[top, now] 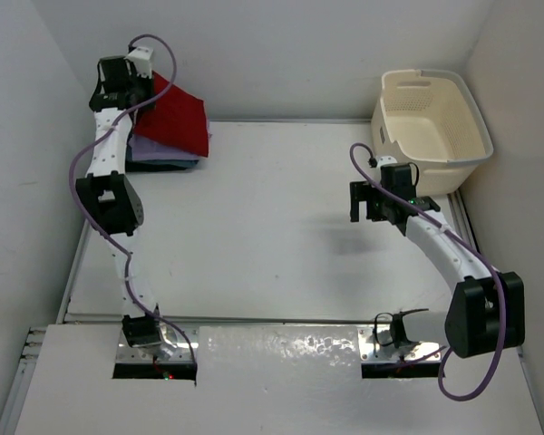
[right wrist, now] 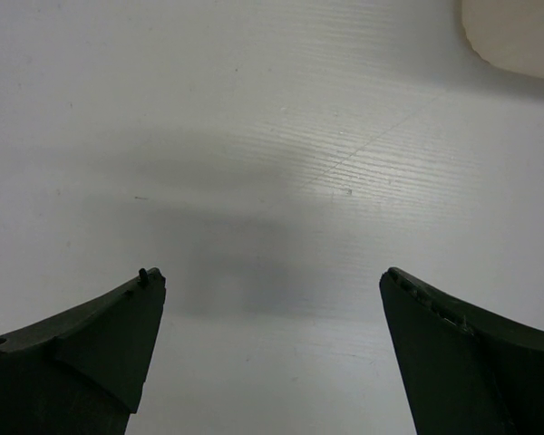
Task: Fold and stack the t-shirts
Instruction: Put the neatly folded tshirt into the corner of the board with the left arm
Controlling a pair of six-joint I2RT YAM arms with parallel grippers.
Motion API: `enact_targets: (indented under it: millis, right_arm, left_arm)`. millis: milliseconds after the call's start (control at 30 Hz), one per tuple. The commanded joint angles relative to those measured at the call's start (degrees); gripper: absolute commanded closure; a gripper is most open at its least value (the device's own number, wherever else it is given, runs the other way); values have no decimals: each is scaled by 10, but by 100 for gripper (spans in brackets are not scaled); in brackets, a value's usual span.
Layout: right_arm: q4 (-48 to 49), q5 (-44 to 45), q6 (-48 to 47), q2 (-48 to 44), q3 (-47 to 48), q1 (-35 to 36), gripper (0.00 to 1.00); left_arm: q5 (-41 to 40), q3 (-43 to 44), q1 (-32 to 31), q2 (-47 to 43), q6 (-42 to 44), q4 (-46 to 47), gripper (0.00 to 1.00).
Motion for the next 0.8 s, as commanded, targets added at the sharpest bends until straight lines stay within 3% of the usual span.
enact_targets:
  millis: [0,233,767]
  right_arm:
    - [-1,2,1,9,34,-2,1]
    - [-23,-22,3,47,69,-2,1]
    - [-48,-30,8,50,79,-1,1]
  left_arm:
    - [32,31,21,9,-3,69,100]
    - [28,40,30,53,12,91,100]
    - [6,18,93,90,-74,131,94]
